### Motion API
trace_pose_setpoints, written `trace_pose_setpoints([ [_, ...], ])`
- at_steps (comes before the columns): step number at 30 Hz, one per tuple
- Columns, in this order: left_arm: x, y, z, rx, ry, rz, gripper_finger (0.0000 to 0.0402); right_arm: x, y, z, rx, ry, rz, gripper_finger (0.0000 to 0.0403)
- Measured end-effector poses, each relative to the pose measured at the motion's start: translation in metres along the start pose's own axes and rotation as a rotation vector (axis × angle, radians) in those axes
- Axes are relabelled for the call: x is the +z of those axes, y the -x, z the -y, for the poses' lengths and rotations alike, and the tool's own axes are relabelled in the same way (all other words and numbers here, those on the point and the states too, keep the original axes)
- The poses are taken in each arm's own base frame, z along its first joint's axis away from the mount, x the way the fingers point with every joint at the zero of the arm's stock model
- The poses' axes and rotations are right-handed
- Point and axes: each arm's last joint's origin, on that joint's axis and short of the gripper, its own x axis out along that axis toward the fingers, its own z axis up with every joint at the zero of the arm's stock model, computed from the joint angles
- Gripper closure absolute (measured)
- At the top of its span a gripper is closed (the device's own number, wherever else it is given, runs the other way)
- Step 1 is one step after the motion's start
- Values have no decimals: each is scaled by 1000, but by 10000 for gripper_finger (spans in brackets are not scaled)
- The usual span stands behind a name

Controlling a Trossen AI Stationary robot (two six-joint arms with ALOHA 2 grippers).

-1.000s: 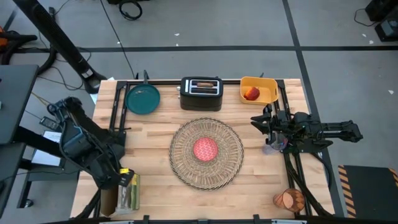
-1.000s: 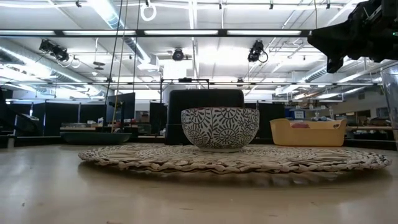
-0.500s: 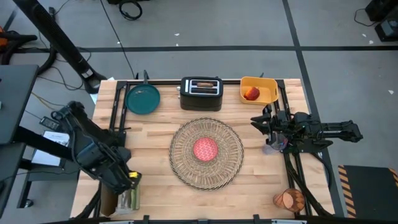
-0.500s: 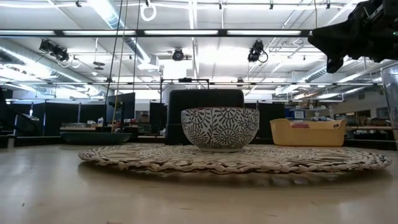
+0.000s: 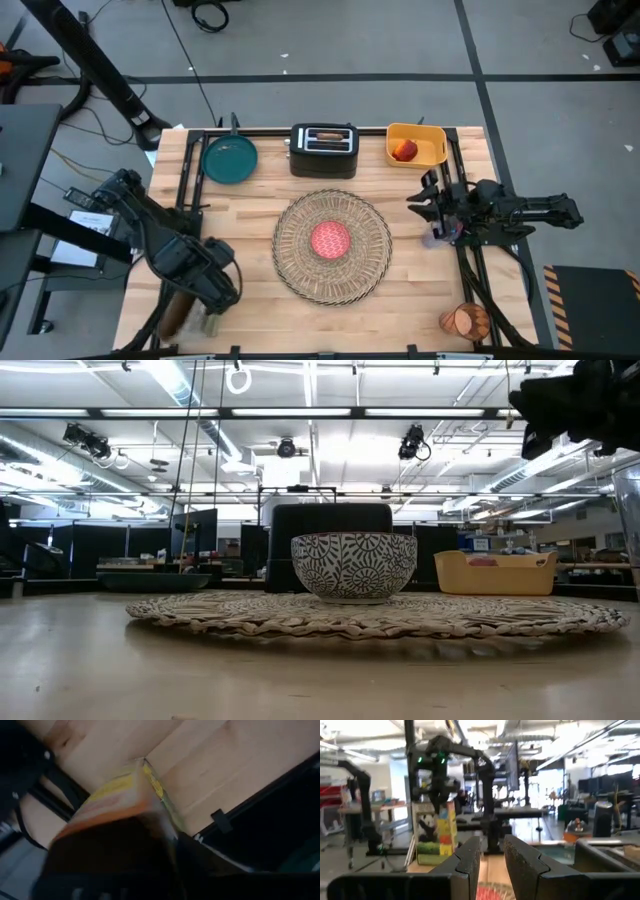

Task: Arrange a breakfast setting
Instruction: Pour the cereal from the yellow cereal box into the red bowl

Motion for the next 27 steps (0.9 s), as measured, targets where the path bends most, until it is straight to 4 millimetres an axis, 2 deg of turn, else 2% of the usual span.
trace_pose_setpoints([
  [2,0,0,1,-5,-63,0,392,0,0,1,-48,-10,1,304],
  [6,0,0,0,-4,-147,5,393,-3,-1,4,-129,-2,-27,298],
  [10,0,7,1,-26,-200,7,396,-5,-4,2,-107,-16,-40,283],
  [15,1,28,0,-107,-218,46,398,-3,-10,-4,-65,30,-12,249],
  [19,2,46,1,-169,-245,150,399,-3,-16,-9,-61,41,3,227],
  [27,2,75,-3,-258,-281,282,399,-13,-30,-17,-45,28,-45,189],
])
